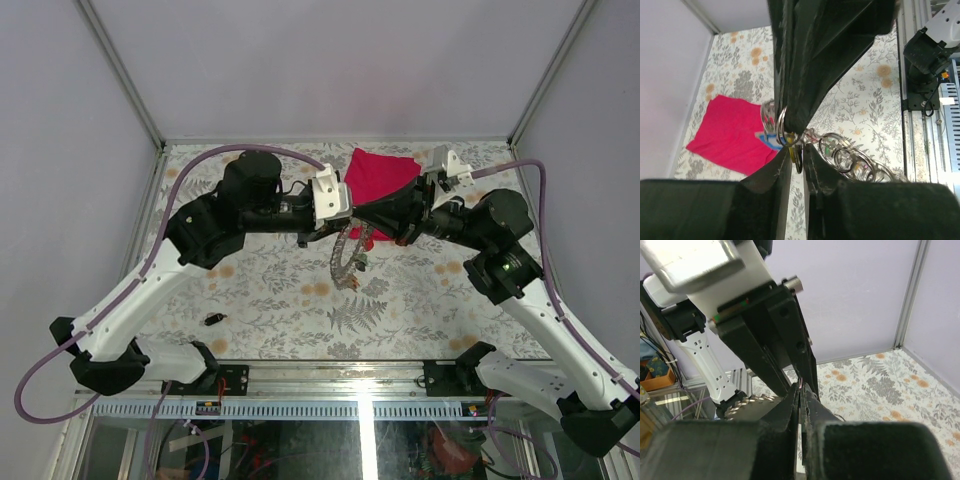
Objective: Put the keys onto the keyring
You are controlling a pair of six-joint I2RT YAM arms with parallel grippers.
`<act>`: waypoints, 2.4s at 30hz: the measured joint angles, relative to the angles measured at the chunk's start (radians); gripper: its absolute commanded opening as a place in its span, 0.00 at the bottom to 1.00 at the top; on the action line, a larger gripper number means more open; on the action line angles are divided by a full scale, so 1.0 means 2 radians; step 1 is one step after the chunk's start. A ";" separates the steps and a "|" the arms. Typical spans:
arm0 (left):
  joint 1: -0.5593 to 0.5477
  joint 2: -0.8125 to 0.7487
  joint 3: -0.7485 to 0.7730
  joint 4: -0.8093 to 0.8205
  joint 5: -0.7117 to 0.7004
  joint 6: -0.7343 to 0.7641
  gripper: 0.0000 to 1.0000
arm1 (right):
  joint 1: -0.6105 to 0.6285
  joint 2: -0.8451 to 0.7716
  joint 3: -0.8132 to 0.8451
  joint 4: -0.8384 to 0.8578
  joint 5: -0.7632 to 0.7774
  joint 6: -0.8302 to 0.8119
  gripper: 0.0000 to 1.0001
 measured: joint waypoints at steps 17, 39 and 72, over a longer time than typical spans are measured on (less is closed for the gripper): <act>0.000 -0.106 -0.098 0.145 -0.047 -0.054 0.39 | 0.000 -0.018 -0.004 0.049 0.002 0.001 0.00; 0.000 -0.099 -0.107 0.213 0.015 -0.095 0.33 | 0.000 -0.018 -0.008 0.054 -0.007 -0.002 0.00; 0.000 -0.082 -0.105 0.232 0.046 -0.116 0.00 | 0.000 -0.018 -0.008 0.054 -0.023 -0.018 0.00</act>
